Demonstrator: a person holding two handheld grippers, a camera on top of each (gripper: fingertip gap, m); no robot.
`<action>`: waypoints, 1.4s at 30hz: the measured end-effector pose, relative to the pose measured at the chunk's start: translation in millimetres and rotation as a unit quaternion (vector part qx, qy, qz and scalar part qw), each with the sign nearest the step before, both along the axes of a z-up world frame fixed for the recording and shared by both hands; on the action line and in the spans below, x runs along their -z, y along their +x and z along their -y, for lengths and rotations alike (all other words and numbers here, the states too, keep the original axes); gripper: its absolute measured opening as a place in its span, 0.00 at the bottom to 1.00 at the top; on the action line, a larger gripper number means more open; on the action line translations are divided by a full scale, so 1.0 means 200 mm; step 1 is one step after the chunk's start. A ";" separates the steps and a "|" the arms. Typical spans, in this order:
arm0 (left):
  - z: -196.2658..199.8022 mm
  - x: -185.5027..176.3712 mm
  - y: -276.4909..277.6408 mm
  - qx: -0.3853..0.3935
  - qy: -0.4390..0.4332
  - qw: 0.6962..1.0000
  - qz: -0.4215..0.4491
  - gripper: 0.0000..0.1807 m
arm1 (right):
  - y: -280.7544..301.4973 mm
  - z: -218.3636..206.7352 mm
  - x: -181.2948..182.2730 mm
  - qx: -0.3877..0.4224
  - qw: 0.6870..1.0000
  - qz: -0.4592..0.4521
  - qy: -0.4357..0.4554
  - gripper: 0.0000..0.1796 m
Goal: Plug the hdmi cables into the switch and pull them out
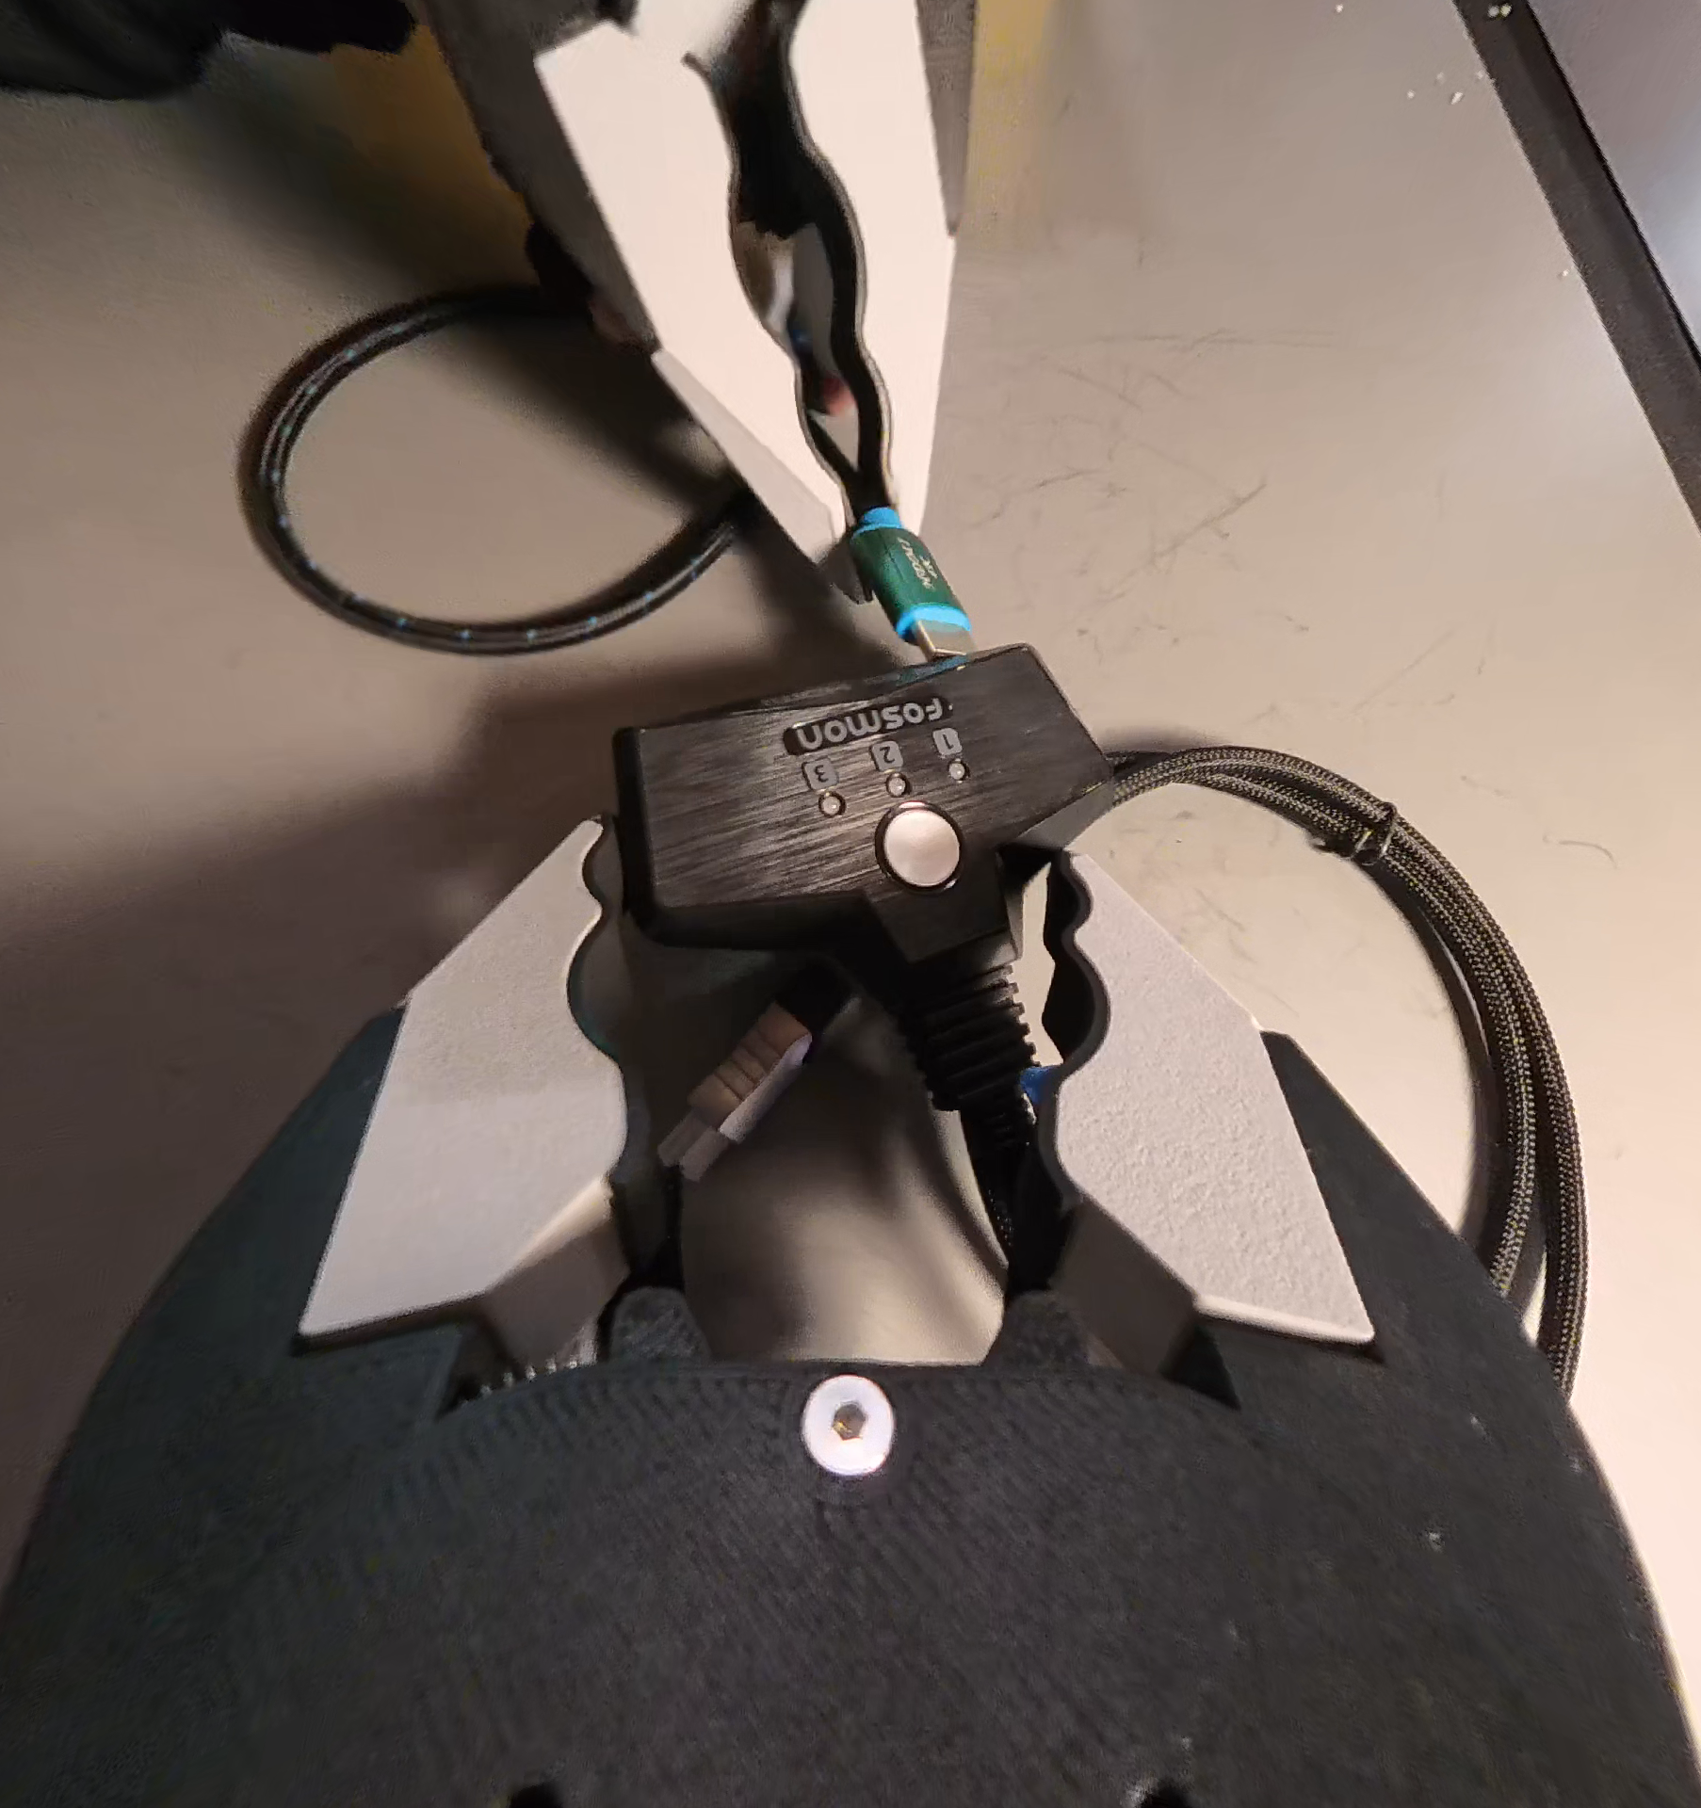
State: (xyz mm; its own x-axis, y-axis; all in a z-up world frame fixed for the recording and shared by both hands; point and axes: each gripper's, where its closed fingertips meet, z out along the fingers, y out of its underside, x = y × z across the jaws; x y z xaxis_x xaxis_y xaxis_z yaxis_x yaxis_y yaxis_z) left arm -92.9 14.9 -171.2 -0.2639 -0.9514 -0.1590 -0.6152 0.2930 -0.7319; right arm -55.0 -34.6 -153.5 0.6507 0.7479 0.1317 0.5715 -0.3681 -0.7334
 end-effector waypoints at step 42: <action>0.05 -0.02 0.00 0.053 0.160 0.984 0.057 0.03 | -0.03 0.05 0.03 -0.058 0.998 -0.024 -0.006 0.50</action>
State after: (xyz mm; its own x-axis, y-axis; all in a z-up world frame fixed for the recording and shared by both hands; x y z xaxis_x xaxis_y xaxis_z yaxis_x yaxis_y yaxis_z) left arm -93.0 5.0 -168.2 -0.3221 -0.8161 -0.4798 -0.4883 0.5774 -0.6543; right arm -61.1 -44.2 -159.4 0.5646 0.8201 0.0924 0.5750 -0.3106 -0.7569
